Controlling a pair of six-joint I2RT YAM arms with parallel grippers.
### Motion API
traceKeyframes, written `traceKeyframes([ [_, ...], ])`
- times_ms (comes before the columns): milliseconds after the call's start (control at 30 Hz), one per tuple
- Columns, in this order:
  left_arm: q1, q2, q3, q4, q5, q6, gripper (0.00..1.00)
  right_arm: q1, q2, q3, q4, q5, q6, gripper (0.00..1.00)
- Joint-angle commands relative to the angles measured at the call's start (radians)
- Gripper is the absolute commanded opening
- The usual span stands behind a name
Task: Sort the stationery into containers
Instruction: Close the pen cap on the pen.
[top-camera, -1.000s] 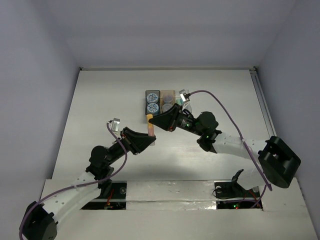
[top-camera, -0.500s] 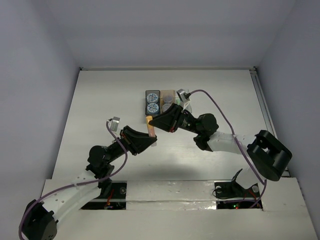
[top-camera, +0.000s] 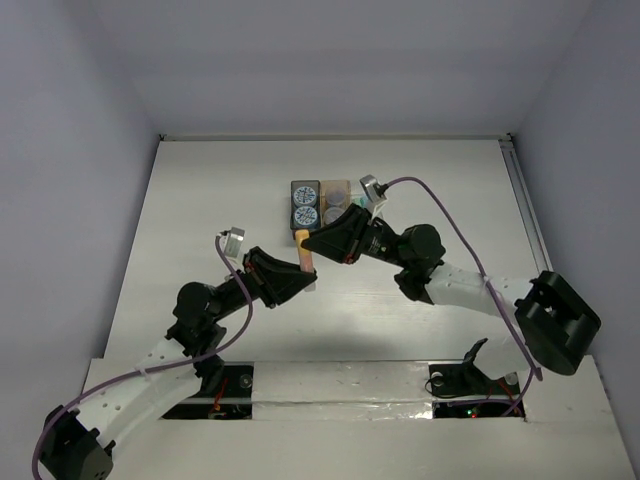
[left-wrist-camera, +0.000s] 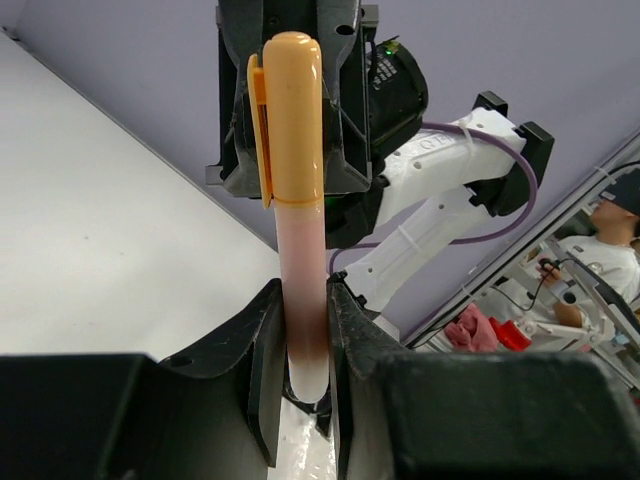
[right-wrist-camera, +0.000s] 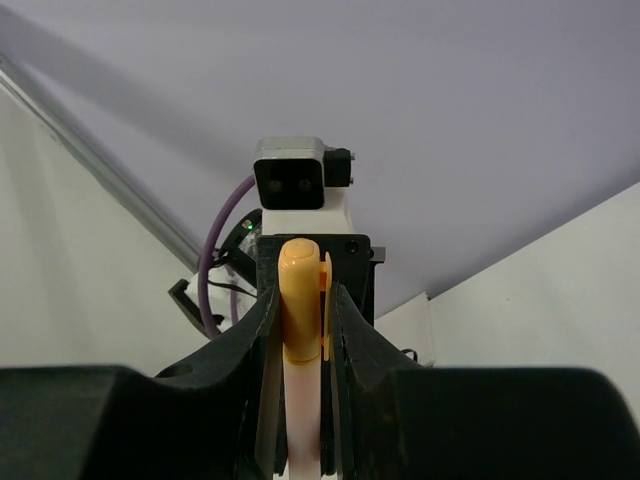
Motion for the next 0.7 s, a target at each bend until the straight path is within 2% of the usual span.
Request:
traceKeyframes([
  [0,0.007,0.002,0.163,0.114,-0.094,0.054,0.0,0.03,-0.022,-0.044,-0.259,-0.104,-0.118,0.0],
  [333,0.007,0.059,0.225,0.085,-0.132,0.12,0.0,0.057,-0.114,-0.09,-0.531,0.014,-0.249,0.0],
  [667,0.007,0.09,0.279,0.108,-0.118,0.146,0.0,0.066,-0.132,-0.178,-0.55,0.003,-0.276,0.0],
])
